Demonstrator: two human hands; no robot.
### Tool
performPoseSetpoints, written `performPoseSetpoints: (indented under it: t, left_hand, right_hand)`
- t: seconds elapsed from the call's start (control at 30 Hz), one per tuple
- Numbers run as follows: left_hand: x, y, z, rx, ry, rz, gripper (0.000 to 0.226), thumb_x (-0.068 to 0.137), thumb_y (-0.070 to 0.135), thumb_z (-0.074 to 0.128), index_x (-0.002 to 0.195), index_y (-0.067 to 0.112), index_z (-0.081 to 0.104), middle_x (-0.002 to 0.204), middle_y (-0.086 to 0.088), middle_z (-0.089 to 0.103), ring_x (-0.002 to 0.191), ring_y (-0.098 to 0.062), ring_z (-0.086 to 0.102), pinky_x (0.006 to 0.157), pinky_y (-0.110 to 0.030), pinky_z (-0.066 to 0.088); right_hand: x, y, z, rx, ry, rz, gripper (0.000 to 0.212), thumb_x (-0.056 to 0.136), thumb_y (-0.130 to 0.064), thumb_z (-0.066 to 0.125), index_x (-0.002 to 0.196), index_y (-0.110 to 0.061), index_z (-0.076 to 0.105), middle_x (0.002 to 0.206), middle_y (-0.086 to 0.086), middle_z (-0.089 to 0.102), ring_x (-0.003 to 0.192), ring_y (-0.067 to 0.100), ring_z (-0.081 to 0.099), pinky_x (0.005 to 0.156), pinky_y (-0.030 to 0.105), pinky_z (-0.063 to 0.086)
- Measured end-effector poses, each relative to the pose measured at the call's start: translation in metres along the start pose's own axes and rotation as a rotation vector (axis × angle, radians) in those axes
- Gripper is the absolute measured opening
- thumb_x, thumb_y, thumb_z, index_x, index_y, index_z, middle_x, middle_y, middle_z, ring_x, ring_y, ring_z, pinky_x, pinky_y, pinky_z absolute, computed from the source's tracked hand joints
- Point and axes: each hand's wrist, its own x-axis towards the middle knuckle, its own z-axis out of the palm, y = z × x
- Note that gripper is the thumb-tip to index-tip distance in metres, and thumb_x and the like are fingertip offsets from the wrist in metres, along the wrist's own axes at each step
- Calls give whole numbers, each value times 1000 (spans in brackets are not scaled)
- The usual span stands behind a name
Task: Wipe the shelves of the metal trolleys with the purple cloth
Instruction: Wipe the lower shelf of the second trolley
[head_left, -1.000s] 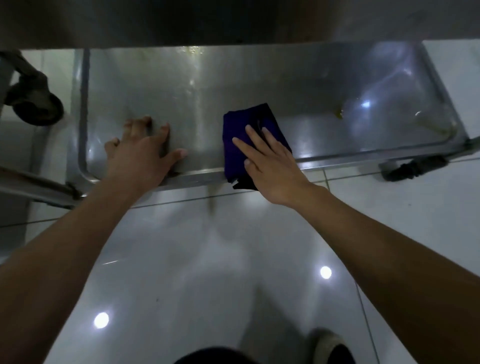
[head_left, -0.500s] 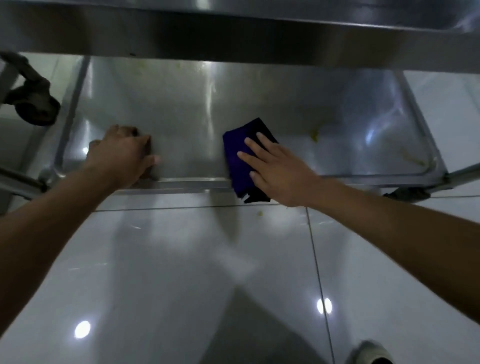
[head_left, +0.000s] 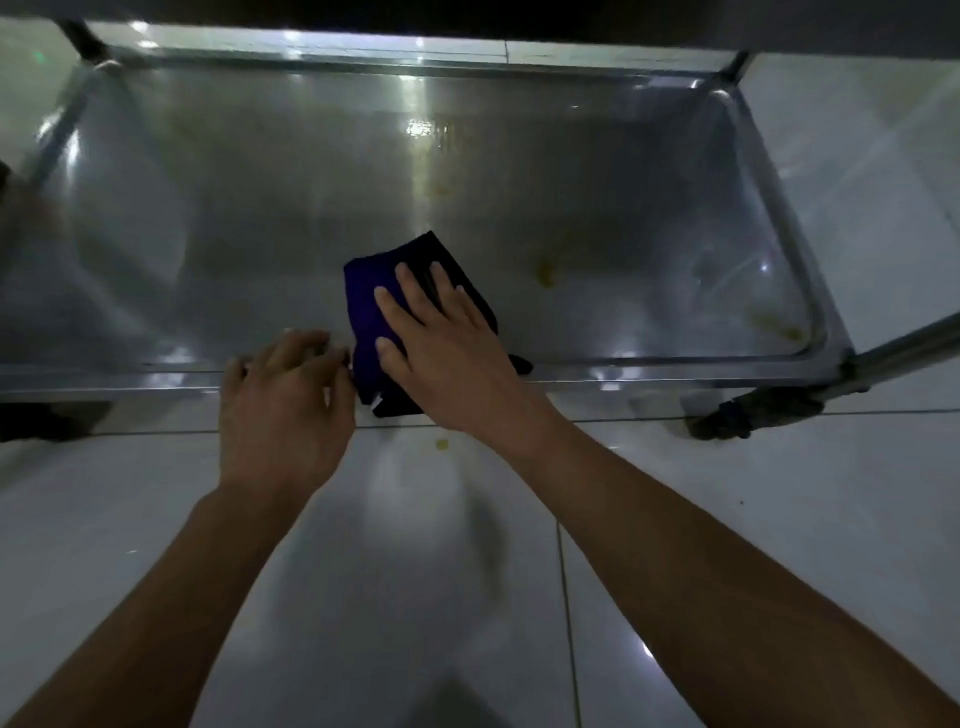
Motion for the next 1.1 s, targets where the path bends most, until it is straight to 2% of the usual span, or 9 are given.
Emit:
performPoseSetpoints:
  t: [0.13, 0.23, 0.3, 0.43, 0.57, 0.77, 0.87, 1.0, 1.1]
  left_hand:
    - [10, 19, 0, -27, 16, -26, 35, 94, 34, 47, 96, 14, 75, 122, -12, 66, 109, -38, 61, 92, -57, 47]
    - [27, 56, 12, -109, 34, 126, 22, 92, 12, 58, 106, 10, 75, 121, -12, 67, 107, -37, 62, 88, -55, 51]
    - [39, 81, 21, -155, -30, 172, 28, 91, 5, 57, 115, 7, 73, 122, -12, 67, 109, -36, 62, 87, -55, 52]
    - [45, 103, 36, -45, -69, 143, 23, 96, 21, 55, 108, 13, 74, 120, -7, 66, 111, -35, 58, 89, -54, 49]
    - [44, 111, 46, 6, -23, 160, 23, 96, 29, 59, 103, 13, 74, 119, -8, 62, 108, -37, 57, 90, -63, 46]
    - [42, 113, 50, -20, -13, 167, 39, 98, 36, 38, 107, 18, 72, 123, -4, 58, 104, -39, 57, 83, -57, 50]
    - [38, 111, 49, -1, 38, 207, 33, 101, 28, 41, 112, 18, 71, 124, -5, 58, 96, -39, 55, 77, -55, 51]
    - [36, 106, 47, 17, 48, 262, 22, 95, 18, 58, 113, 14, 71, 125, -10, 60, 94, -41, 58, 80, -58, 50]
    - [38, 101, 49, 34, 34, 274, 21, 94, 19, 59, 112, 15, 70, 125, -9, 59, 89, -41, 60, 76, -53, 50]
  right_hand:
    - [-11, 42, -9, 25, 24, 47, 56, 109, -37, 24, 161, -20, 15, 169, 3, 1, 155, 28, -6, 125, 47, 5]
    - [-18, 67, -15, 39, 33, 75, 55, 109, -36, 27, 161, -20, 16, 169, 1, 1, 155, 26, -6, 125, 45, 3]
    - [-24, 86, -20, 44, 32, 103, 55, 109, -36, 28, 161, -21, 16, 169, 1, 1, 155, 25, -5, 125, 45, 3]
    - [-49, 134, -34, 55, 41, 184, 54, 110, -33, 26, 161, -21, 15, 169, 0, 1, 155, 25, -5, 124, 45, 3]
    - [-81, 198, -51, 36, 70, 328, 52, 110, -30, 26, 160, -21, 17, 169, -1, 3, 155, 27, -2, 124, 45, 5]
    - [-119, 284, -79, -31, 136, 599, 51, 109, -19, 29, 159, -14, 22, 168, 9, 12, 154, 35, 4, 123, 52, 14]
    - [-125, 300, -84, -47, 129, 696, 53, 108, -17, 28, 160, -17, 19, 168, 7, 9, 154, 35, 4, 123, 53, 12]
    - [-127, 294, -78, -7, 174, 688, 53, 109, -21, 26, 161, -20, 17, 169, 6, 8, 154, 33, 2, 124, 50, 8]
    - [-117, 278, -74, -42, 122, 675, 54, 109, -25, 24, 161, -19, 12, 169, 8, 5, 155, 32, -1, 125, 48, 3]
